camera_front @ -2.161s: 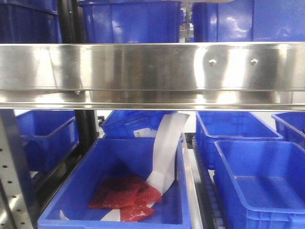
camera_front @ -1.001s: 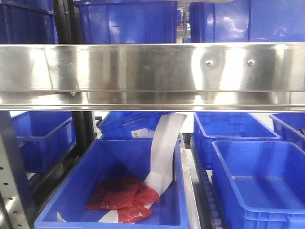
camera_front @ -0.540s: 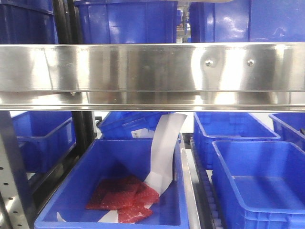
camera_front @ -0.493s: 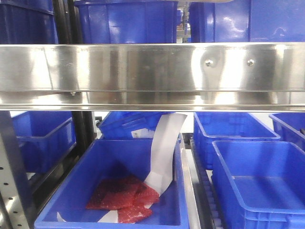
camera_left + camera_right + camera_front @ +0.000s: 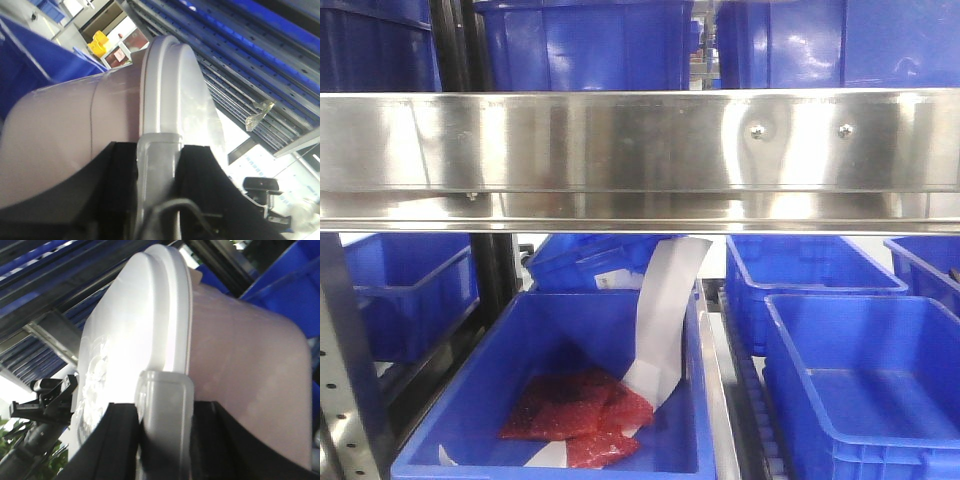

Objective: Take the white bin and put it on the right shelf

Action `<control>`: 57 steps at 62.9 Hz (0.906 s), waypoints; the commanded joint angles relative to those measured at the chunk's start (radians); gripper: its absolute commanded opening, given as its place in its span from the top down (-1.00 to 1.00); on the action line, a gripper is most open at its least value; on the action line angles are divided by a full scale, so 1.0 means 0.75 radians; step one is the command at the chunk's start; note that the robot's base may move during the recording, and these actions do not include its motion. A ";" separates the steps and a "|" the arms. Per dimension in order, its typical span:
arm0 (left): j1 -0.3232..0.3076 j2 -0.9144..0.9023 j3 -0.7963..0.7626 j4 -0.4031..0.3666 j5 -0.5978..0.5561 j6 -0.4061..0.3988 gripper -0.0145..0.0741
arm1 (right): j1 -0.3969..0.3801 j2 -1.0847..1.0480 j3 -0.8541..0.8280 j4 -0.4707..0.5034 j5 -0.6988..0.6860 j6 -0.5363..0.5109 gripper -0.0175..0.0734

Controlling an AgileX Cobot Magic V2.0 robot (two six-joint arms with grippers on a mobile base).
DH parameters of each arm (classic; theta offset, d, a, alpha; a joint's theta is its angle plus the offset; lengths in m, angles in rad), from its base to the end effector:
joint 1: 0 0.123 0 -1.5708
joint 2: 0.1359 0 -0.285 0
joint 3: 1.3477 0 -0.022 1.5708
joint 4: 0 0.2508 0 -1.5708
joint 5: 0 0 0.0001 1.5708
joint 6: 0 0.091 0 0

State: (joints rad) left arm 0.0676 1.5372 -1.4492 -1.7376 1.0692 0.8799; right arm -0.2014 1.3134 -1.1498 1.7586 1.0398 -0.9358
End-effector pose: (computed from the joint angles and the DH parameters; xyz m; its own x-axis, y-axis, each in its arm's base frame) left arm 0.3282 -0.0567 0.4415 -0.5290 -0.4669 -0.7087 0.6561 0.3046 -0.6905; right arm 0.2743 0.0227 0.4198 -0.4655 0.5496 -0.6937 -0.5710 0.4123 0.7099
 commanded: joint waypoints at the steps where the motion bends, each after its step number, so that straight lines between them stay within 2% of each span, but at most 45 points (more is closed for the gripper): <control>1: -0.008 -0.065 -0.084 -0.007 0.280 0.017 0.96 | 0.082 -0.035 -0.115 0.127 0.255 -0.015 0.19; 8: 0.028 -0.065 -0.117 0.084 0.262 0.017 0.96 | 0.166 0.013 -0.197 0.127 0.181 -0.015 0.19; 23: 0.031 -0.044 -0.117 0.308 0.182 0.017 0.96 | 0.304 0.154 -0.260 0.125 0.084 -0.015 0.19; 40: 0.031 0.021 -0.117 0.334 0.123 0.017 0.96 | 0.323 0.315 -0.260 0.126 0.082 -0.016 0.19; 57: 0.031 0.099 -0.117 0.411 0.088 0.017 0.95 | 0.323 0.407 -0.260 0.126 0.083 -0.017 0.18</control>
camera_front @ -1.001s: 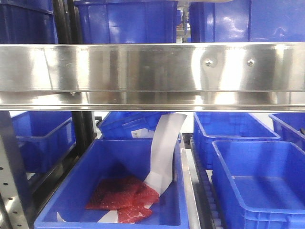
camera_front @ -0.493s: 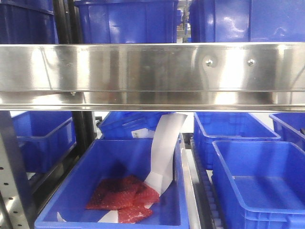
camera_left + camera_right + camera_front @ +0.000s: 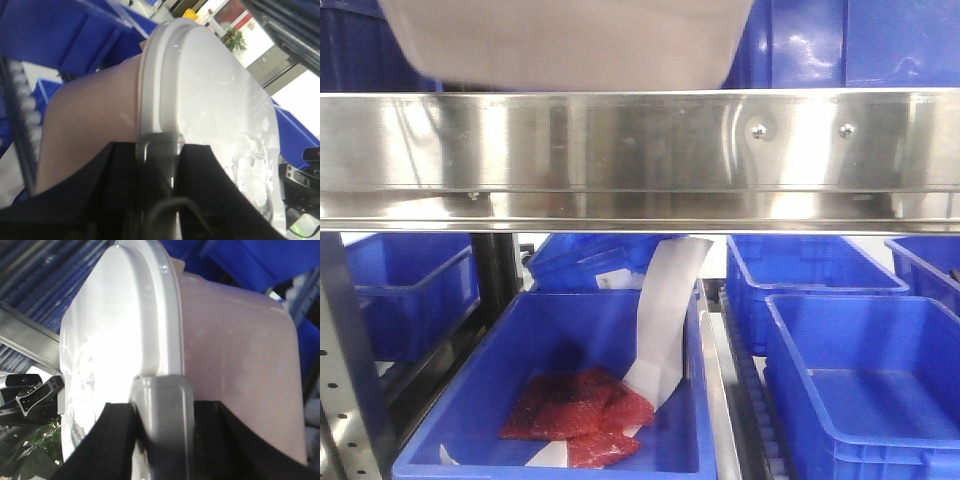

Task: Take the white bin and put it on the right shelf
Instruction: 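Push the bin forward onto the upper shelf rollers with both grippers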

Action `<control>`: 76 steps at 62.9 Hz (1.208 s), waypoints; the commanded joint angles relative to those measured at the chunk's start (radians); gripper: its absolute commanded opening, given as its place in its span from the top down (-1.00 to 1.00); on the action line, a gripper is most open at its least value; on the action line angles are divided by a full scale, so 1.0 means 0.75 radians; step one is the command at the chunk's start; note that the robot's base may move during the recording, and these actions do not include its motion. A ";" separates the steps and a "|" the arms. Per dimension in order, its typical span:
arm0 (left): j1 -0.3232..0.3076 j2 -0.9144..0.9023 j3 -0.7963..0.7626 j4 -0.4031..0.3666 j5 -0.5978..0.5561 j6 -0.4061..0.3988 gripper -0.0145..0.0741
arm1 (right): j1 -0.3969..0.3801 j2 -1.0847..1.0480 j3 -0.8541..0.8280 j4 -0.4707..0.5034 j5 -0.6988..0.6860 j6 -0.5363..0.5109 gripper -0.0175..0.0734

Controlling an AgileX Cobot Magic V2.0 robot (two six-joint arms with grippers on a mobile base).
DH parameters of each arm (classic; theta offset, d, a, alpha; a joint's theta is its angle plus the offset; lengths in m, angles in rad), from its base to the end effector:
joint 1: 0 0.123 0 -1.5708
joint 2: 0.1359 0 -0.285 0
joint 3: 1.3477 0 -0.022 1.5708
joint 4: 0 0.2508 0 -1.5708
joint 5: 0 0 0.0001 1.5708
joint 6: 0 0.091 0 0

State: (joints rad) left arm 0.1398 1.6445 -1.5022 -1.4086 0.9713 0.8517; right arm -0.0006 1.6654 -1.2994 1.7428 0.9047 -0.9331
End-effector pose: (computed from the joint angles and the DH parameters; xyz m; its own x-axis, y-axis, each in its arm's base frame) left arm 0.3683 -0.0231 0.3950 -0.5473 -0.3247 -0.7714 0.5093 0.6022 -0.6148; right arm 0.3697 0.0703 0.3489 -0.6502 0.5004 -0.5717 -0.4223 0.3875 0.8195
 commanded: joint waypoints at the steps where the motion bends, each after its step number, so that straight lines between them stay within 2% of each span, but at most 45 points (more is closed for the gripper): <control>1: -0.065 -0.037 -0.046 -0.028 0.216 0.055 0.95 | 0.055 -0.060 -0.060 0.147 0.263 -0.021 0.17; 5: -0.065 -0.030 -0.046 -0.013 0.193 0.055 0.91 | 0.055 -0.049 -0.060 0.147 0.265 -0.021 0.10; 10: -0.065 -0.025 -0.046 -0.004 0.168 0.055 0.76 | 0.055 -0.039 -0.060 0.145 0.266 -0.023 -0.17; 14: -0.065 -0.019 -0.046 -0.001 0.162 0.064 0.56 | 0.055 -0.030 -0.060 0.145 0.266 -0.023 -0.41; 17: -0.065 -0.019 -0.046 0.002 0.150 0.064 0.36 | 0.055 -0.025 -0.060 0.143 0.263 -0.023 -0.64; 20: -0.065 -0.019 -0.046 0.012 0.141 0.064 0.13 | 0.055 -0.025 -0.060 0.130 0.251 -0.023 -0.78; 25: -0.065 -0.019 -0.046 0.033 0.120 0.064 -0.22 | 0.055 -0.025 -0.060 0.121 0.231 -0.023 -0.78; 32: -0.062 -0.019 -0.046 0.057 0.104 0.064 -0.49 | 0.047 -0.025 -0.060 0.110 0.205 -0.028 -0.78; 53: -0.014 -0.019 -0.060 0.057 0.133 0.064 -0.53 | 0.030 -0.032 -0.060 0.078 0.126 -0.060 -0.78; 59: 0.004 -0.028 -0.084 0.057 0.141 0.064 -0.53 | -0.003 -0.032 -0.085 -0.015 0.112 -0.060 -0.78; 68: 0.007 -0.044 -0.149 0.092 0.135 0.064 -0.53 | -0.057 -0.033 -0.170 -0.223 0.103 -0.057 -0.78; 76: 0.007 -0.057 -0.229 0.233 0.135 0.013 -0.53 | -0.088 -0.046 -0.264 -0.377 0.091 -0.032 -0.78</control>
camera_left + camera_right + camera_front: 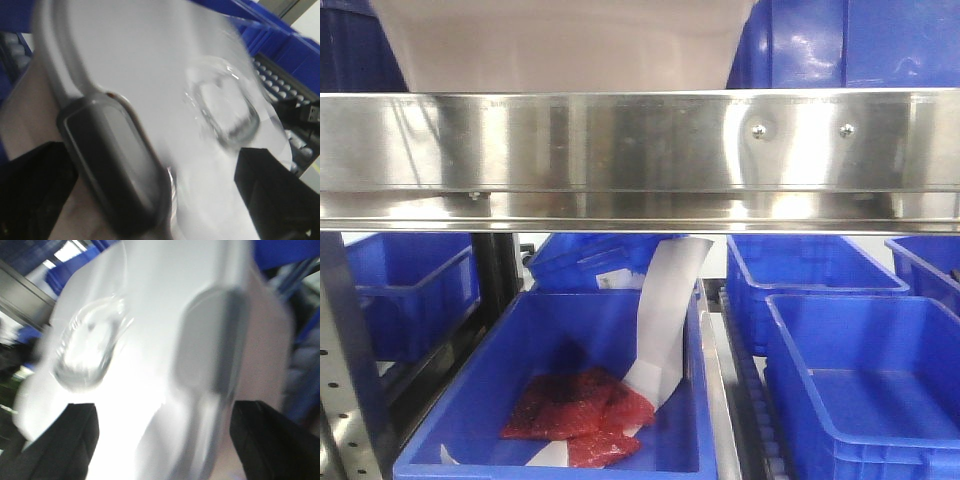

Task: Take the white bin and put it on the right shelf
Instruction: 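Push the bin forward onto the upper shelf rollers with both grippers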

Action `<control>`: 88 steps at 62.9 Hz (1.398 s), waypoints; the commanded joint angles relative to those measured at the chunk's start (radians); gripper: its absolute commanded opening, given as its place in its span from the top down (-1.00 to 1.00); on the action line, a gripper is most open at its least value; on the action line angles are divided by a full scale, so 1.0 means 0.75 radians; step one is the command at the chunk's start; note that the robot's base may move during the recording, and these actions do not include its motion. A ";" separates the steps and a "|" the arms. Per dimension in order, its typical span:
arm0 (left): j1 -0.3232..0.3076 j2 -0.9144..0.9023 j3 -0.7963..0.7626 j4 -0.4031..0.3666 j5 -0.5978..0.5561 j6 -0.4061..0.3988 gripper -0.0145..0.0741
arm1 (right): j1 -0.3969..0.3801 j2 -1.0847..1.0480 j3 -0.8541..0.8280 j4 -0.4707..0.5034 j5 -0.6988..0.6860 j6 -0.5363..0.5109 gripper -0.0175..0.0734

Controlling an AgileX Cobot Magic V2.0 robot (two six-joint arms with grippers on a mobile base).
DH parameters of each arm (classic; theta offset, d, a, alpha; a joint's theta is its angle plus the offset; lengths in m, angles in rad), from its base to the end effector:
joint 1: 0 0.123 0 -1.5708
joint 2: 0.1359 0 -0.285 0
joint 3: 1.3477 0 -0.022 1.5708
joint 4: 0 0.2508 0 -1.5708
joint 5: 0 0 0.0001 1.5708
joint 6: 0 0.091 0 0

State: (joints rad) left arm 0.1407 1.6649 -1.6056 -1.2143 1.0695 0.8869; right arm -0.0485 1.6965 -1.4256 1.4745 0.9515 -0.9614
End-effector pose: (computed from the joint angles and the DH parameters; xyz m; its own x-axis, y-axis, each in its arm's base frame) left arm 0.3664 -0.0237 0.4028 -0.5234 -0.0883 -0.8475 0.6057 0.6610 -0.4430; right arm 0.3780 0.0556 0.3575 -0.6002 0.2813 -0.7487 -0.5345 0.5554 0.6371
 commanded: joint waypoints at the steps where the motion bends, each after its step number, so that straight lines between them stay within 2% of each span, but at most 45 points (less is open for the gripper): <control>1: 0.006 -0.087 -0.100 -0.005 0.004 -0.043 -0.53 | -0.028 -0.089 -0.106 -0.040 0.025 0.010 -0.78; 10: 0.006 -0.108 -0.176 0.140 0.004 -0.124 -0.53 | -0.059 -0.129 -0.169 -0.189 -0.014 0.022 -0.78; 18: 0.006 -0.128 -0.218 0.177 0.007 -0.134 -0.47 | -0.072 -0.179 -0.193 -0.274 -0.035 0.037 -0.78; 22: 0.006 -0.147 -0.229 0.198 0.015 -0.146 -0.35 | -0.072 -0.215 -0.193 -0.308 -0.058 0.050 -0.73; 25: 0.006 -0.163 -0.229 0.209 0.020 -0.164 -0.22 | -0.072 -0.248 -0.193 -0.332 -0.069 0.061 -0.62; 29: 0.006 -0.179 -0.229 0.216 0.056 -0.163 -0.02 | -0.072 -0.292 -0.193 -0.363 -0.077 0.075 -0.38; 34: 0.006 -0.191 -0.229 0.216 0.109 -0.163 0.27 | -0.072 -0.341 -0.193 -0.394 -0.072 0.080 0.01; 39: 0.006 -0.196 -0.229 0.216 0.185 -0.163 0.64 | -0.072 -0.394 -0.193 -0.405 -0.056 0.081 0.46; 40: 0.006 -0.198 -0.229 0.218 0.195 -0.163 0.70 | -0.072 -0.402 -0.193 -0.407 -0.054 0.085 0.51; 45: 0.006 -0.201 -0.229 0.218 0.263 -0.163 0.98 | -0.072 -0.446 -0.193 -0.428 -0.059 0.149 0.46; 49: 0.006 -0.207 -0.229 0.218 0.296 -0.171 0.94 | -0.072 -0.480 -0.190 -0.480 -0.072 0.229 0.46; 54: 0.006 -0.224 -0.229 0.281 0.286 -0.250 0.94 | -0.072 -0.529 -0.172 -0.592 -0.093 0.324 0.46; 62: 0.003 -0.304 -0.226 0.503 0.258 -0.374 0.94 | -0.072 -0.644 -0.082 -0.822 -0.142 0.465 0.46; 70: -0.034 -0.435 -0.156 0.733 0.168 -0.470 0.94 | -0.072 -0.810 0.116 -1.017 -0.293 0.600 0.46; 79: -0.090 -0.608 0.042 0.950 -0.005 -0.576 0.94 | -0.072 -1.019 0.417 -1.093 -0.505 0.691 0.46; 83: -0.102 -0.693 0.172 1.006 -0.104 -0.589 0.94 | -0.072 -1.102 0.535 -1.093 -0.581 0.694 0.46; 88: -0.102 -0.797 0.348 1.027 -0.235 -0.610 0.94 | -0.072 -1.221 0.691 -1.093 -0.647 0.694 0.46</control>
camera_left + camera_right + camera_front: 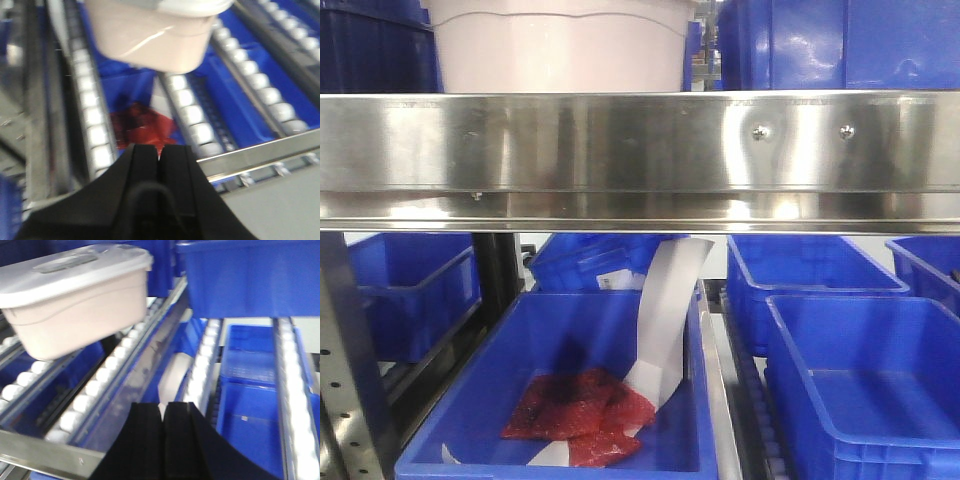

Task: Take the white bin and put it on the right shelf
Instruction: 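Push the bin forward onto the upper shelf rollers with both grippers, then open both grippers and pull them back from the bin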

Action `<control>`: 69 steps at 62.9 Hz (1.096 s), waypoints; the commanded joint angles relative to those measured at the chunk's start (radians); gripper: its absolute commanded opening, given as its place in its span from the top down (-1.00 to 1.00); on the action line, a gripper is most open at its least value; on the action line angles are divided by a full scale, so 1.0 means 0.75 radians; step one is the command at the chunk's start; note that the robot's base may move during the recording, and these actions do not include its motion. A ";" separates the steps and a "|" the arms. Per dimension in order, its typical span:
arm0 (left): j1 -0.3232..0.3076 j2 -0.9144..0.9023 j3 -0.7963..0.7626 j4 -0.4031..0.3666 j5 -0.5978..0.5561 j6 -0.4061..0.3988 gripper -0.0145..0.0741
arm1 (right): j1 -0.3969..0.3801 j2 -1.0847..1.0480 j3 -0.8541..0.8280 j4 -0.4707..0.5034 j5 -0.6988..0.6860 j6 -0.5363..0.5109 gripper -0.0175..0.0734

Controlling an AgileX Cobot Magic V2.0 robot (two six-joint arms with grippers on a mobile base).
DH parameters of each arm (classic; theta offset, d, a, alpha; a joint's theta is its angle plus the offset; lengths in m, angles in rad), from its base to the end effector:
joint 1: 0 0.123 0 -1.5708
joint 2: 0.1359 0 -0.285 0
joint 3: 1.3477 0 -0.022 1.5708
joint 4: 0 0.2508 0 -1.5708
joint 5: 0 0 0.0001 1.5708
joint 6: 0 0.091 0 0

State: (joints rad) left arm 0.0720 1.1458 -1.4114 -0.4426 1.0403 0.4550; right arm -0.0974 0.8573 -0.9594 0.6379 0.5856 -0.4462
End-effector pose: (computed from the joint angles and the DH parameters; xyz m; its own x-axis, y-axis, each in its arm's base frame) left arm 0.2160 -0.0181 0.4528 -0.5334 0.1645 -0.8297 0.3529 0.9347 -0.0415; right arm 0.1707 0.0135 0.4051 -0.3163 0.1324 -0.9394 -0.1883 0.9617 0.1990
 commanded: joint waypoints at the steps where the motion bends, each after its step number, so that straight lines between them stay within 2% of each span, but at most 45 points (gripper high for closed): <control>1: -0.010 -0.132 0.136 0.000 -0.228 -0.035 0.94 | -0.007 -0.130 0.103 0.023 -0.174 0.007 0.46; 16: -0.016 -0.490 0.713 -0.006 -0.607 -0.029 0.94 | -0.007 -0.534 0.440 0.023 -0.278 0.005 0.46; 24: -0.115 -0.649 0.958 -0.011 -0.753 0.006 0.94 | -0.007 -0.745 0.562 0.023 -0.307 0.005 0.46; 33: -0.251 -0.862 1.151 -0.006 -0.847 0.006 0.94 | -0.007 -0.966 0.659 0.024 -0.301 0.005 0.46; 40: -0.292 -1.053 1.221 -0.012 -0.937 0.006 0.94 | -0.007 -1.061 0.689 0.025 -0.302 0.005 0.46; 48: -0.295 -1.205 1.235 -0.009 -0.922 0.006 0.94 | -0.007 -1.083 0.691 0.025 -0.303 0.005 0.46; 69: -0.292 -1.263 1.235 -0.020 -0.890 0.006 0.94 | -0.007 -1.079 0.691 0.025 -0.303 0.005 0.46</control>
State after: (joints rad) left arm -0.1398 0.1883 -0.4630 -0.4312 0.4428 0.4576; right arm -0.0974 0.0336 -0.4160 0.6379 0.4427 -0.4398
